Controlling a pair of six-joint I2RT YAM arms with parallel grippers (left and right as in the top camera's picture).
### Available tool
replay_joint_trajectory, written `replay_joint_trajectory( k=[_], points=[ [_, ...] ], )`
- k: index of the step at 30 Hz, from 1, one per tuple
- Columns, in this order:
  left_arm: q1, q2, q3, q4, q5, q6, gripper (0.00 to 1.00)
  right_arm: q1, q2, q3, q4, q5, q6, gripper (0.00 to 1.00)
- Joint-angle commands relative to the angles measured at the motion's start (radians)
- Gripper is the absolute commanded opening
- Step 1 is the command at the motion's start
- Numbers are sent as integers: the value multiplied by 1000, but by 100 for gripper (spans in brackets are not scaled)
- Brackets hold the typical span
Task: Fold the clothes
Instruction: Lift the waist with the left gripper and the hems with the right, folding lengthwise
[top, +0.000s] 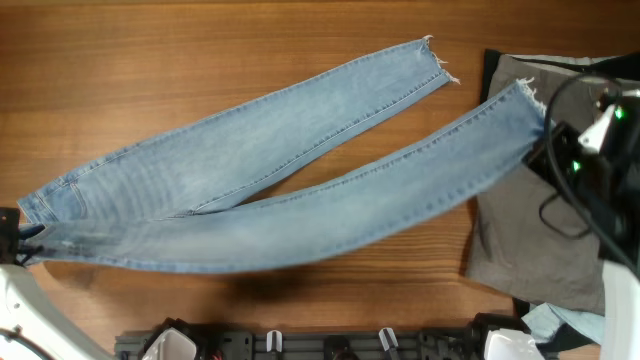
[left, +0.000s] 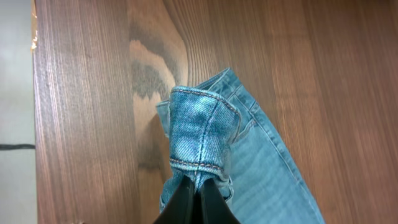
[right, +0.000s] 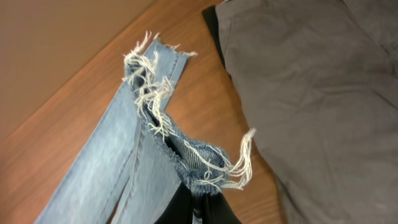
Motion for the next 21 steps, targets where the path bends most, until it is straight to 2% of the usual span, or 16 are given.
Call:
replay_joint_trajectory(
  k=[1, 10, 16, 21],
  points=[
    [5, 97, 18, 58, -31, -60, 4, -2, 154, 17, 68, 69, 30, 4],
    [-22, 373, 18, 219, 33, -59, 4, -2, 584, 17, 358, -94, -5, 4],
    [-60, 482, 18, 301, 48, -62, 4, 5, 756, 17, 584, -275, -1, 4],
    [-71, 497, 18, 388, 64, -130, 4, 24, 858, 17, 772, -309, 126, 4]
  ],
)
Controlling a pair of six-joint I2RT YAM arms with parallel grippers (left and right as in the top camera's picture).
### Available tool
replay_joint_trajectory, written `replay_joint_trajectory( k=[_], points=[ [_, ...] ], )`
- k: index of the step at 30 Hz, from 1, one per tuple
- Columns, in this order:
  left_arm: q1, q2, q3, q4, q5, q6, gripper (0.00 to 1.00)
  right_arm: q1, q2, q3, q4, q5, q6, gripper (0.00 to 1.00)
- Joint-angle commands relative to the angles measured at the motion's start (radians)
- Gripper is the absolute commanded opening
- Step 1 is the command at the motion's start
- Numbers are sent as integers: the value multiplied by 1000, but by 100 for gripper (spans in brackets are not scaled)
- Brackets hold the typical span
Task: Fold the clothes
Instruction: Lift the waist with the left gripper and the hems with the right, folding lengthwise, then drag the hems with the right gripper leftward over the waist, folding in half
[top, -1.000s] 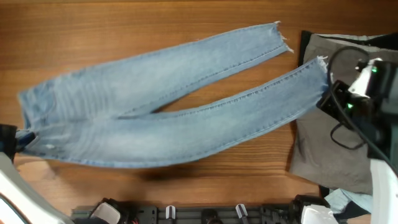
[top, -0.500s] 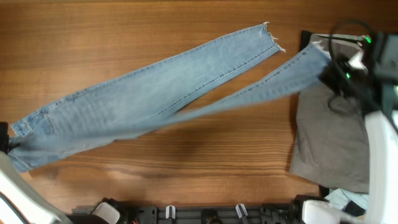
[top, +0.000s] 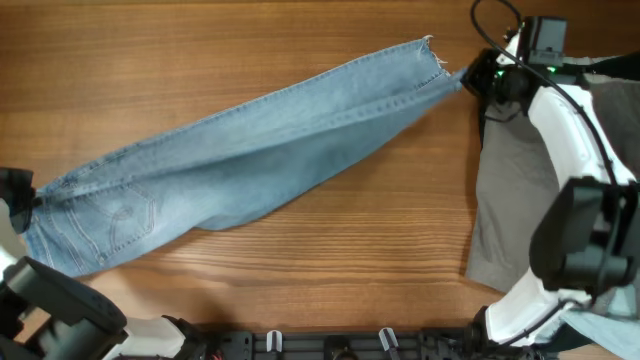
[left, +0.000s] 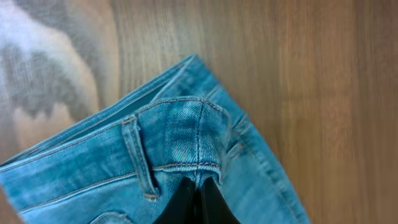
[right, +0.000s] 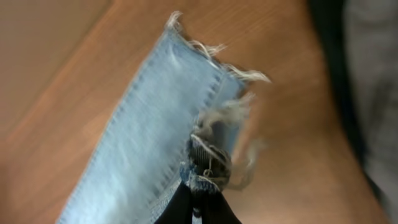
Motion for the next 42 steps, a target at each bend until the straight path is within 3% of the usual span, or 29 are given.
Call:
replay_joint_trajectory(
  k=[1, 5, 14, 17, 18, 19, 20, 21, 24, 27, 31, 34, 38, 42],
  points=[
    [4, -2, 18, 80, 1, -65, 4, 8, 72, 12, 106, -34, 118, 4],
    [2, -2, 18, 163, 89, -66, 4, 24, 110, 12, 233, -41, 152, 4],
    [-60, 33, 18, 241, 89, -67, 5, 44, 144, 12, 403, 5, 186, 6],
    [-90, 57, 18, 254, 84, -60, 13, 44, 161, 12, 416, 5, 199, 23],
    [-100, 64, 18, 256, 79, -61, 24, 44, 167, 12, 418, 4, 195, 39],
    [-108, 73, 18, 256, 77, -60, 43, 44, 170, 12, 417, 4, 175, 59],
    [-117, 89, 18, 248, 70, -60, 64, 44, 172, 12, 401, 0, 94, 90],
    [-120, 93, 18, 237, 61, -56, 70, 44, 172, 12, 383, 0, 42, 100],
    [-119, 93, 18, 203, 16, -18, 80, 32, 169, 12, 312, 9, -93, 100],
    [-113, 93, 18, 171, 14, 65, 84, 9, 168, 12, 226, 43, -114, 100],
    [-112, 93, 18, 91, 27, 73, 84, -6, 170, 12, 130, 42, -169, 100],
    [-120, 93, 18, 45, 143, 141, 78, -5, 170, 12, 104, 43, -233, 100],
    [-170, 93, 18, -18, 285, 238, 62, -5, 190, 12, 117, 58, -248, 94],
    [-248, 93, 13, -60, 281, 334, 42, -4, 241, 12, 190, 56, -288, 95]
  ],
)
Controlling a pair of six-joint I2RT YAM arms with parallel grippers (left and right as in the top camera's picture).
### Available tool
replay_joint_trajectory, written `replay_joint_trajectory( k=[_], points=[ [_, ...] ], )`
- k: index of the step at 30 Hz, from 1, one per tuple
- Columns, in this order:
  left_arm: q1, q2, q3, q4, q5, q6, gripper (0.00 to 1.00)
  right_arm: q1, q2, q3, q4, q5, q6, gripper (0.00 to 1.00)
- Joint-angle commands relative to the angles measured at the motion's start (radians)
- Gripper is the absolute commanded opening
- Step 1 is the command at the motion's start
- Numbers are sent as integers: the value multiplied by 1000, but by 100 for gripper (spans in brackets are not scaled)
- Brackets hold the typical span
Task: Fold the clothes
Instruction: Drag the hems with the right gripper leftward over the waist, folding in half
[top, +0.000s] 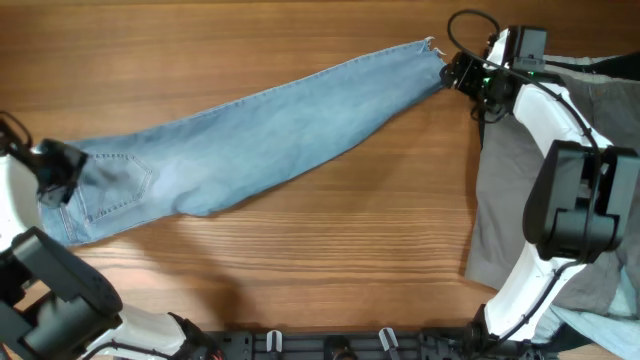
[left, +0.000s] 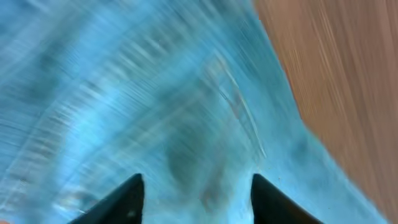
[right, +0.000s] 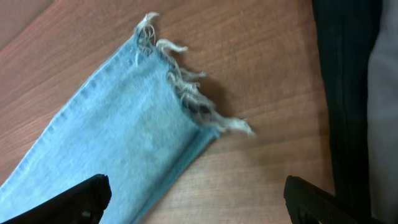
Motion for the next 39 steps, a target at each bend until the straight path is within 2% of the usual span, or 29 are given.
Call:
replay_joint_trajectory(
  k=[1, 4, 7, 11, 16, 18, 19, 20, 21, 23, 29, 34, 39],
  points=[
    [-92, 6, 6, -19, 66, 150, 35, 7, 86, 10, 57, 18, -75, 95],
    [-151, 6, -4, -20, 63, 208, 27, 11, 129, 10, 126, 13, -103, 95],
    [-193, 6, -14, -20, 56, 208, 25, 12, 161, 10, 191, -18, -101, 95],
    [-240, 6, -26, -26, 56, 220, 24, 34, 204, 10, 283, -135, -97, 85],
    [-271, 6, -26, -50, 55, 232, 21, 83, 229, 10, 320, -160, -98, 65],
    [-272, 6, -26, -61, 55, 232, 18, 97, 230, 10, 315, -130, -98, 50],
    [-272, 6, -26, -67, 55, 232, 18, 100, 229, 10, 314, -118, -94, 34],
    [-272, 6, -26, -76, 55, 232, 17, 100, 229, 11, 314, -119, -86, 9],
    [-272, 6, -26, -83, 55, 232, 15, 100, 228, 11, 311, -119, -64, 4],
    [-272, 6, -26, -101, 55, 233, 12, 88, 217, 11, 303, -132, -10, 4],
    [-272, 5, -26, -150, 55, 233, 5, -3, 88, 11, 278, -322, 29, 4],
    [-272, -26, -23, -158, 56, 232, 4, -105, -94, 11, 227, -392, 35, 4],
    [-272, -128, 4, -165, 90, 232, 6, -186, -283, 11, 176, -406, 37, 4]
  ],
)
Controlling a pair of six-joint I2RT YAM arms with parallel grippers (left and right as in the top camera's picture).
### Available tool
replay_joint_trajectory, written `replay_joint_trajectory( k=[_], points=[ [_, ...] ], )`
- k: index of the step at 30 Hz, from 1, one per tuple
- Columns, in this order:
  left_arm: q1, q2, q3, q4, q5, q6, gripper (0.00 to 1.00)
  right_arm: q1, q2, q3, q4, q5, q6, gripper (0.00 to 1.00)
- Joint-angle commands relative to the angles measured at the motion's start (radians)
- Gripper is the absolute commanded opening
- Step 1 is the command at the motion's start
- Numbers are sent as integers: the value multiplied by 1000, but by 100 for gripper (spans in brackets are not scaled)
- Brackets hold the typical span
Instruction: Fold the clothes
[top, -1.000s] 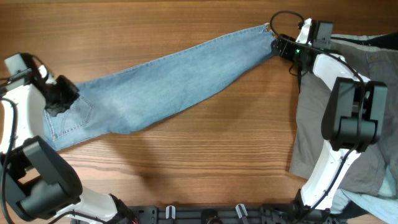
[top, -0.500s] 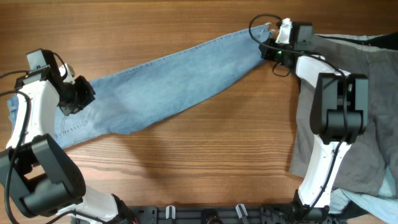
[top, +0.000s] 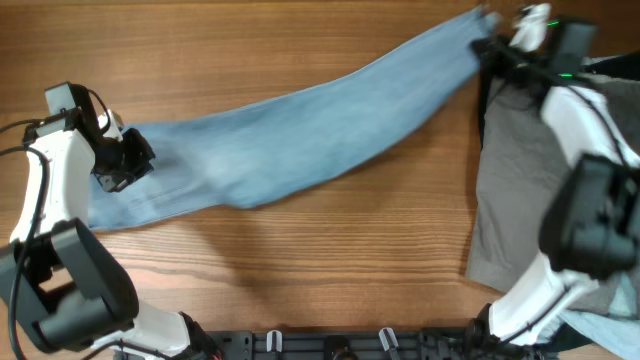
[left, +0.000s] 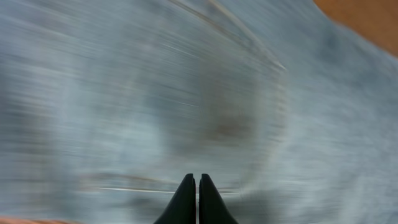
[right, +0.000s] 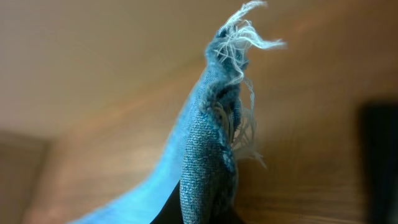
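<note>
Light blue jeans (top: 300, 120), folded lengthwise with one leg on the other, stretch from the waist at the left to the frayed hems (top: 478, 18) at the far right. My left gripper (top: 125, 160) is shut on the denim near the waist. Its wrist view is blurred: the fingertips (left: 198, 183) meet over denim (left: 186, 93) that fills the frame. My right gripper (top: 497, 45) is shut on the hem end. In its wrist view the pinched hem (right: 211, 155) stands up from the fingers, with white fraying (right: 242, 31) at the top.
A grey garment (top: 520, 200) lies at the right on a dark cloth, close under the right arm. A pale blue cloth (top: 560, 325) shows at the bottom right corner. A black rail (top: 330, 345) runs along the table's front edge.
Both grippers were open over the flat jeans; both are now shut on them. The left one has moved right onto the waist area. The hem end has moved up and to the right.
The legs lay spread in a V, with my left gripper shut on the waist and my right on the near leg's hem. Then the near leg lay over the far one. Both grippers then stood open. Now both grip again and the jeans are stretched between them.
</note>
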Motion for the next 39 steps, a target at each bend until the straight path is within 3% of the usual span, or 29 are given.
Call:
replay_joint_trajectory(
  k=[1, 6, 12, 18, 24, 26, 27, 28, 32, 33, 35, 36, 39],
  points=[
    [-1, -135, 28, -8, 45, 12, 9, -60, -184, 12, -8, -61, 12, 4],
    [0, -313, 41, -12, 48, 4, 13, -13, -345, 12, -8, -137, 92, 4],
    [4, -507, 41, -6, 44, -45, 20, 257, -414, 12, -4, -133, 113, 4],
    [4, -588, 41, -5, 43, -48, 25, 615, -329, 12, -12, 101, 108, 4],
    [4, -591, 41, -20, 44, -48, 25, 913, -110, 12, 16, 391, 109, 4],
    [4, -591, 41, -22, 44, -48, 25, 979, -21, 12, 53, 379, 108, 13],
    [4, -591, 41, -22, 44, -48, 25, 1011, 20, 12, 69, 364, 101, 21],
    [4, -591, 41, -22, 44, -48, 25, 1035, 55, 12, 74, 354, 99, 37],
    [4, -591, 41, -26, 44, -48, 33, 1070, 84, 12, 40, 290, 85, 57],
    [4, -591, 41, -27, 43, -47, 39, 1070, 67, 12, 22, 291, 84, 70],
    [4, -589, 41, -26, 43, -48, 58, 1056, 37, 12, -1, 291, 71, 85],
    [4, -587, 41, -26, 44, -48, 64, 1042, 18, 12, -13, 292, 60, 99],
    [4, -578, 41, -32, 44, -47, 70, 989, -49, 12, -52, 293, 30, 100]
  ],
)
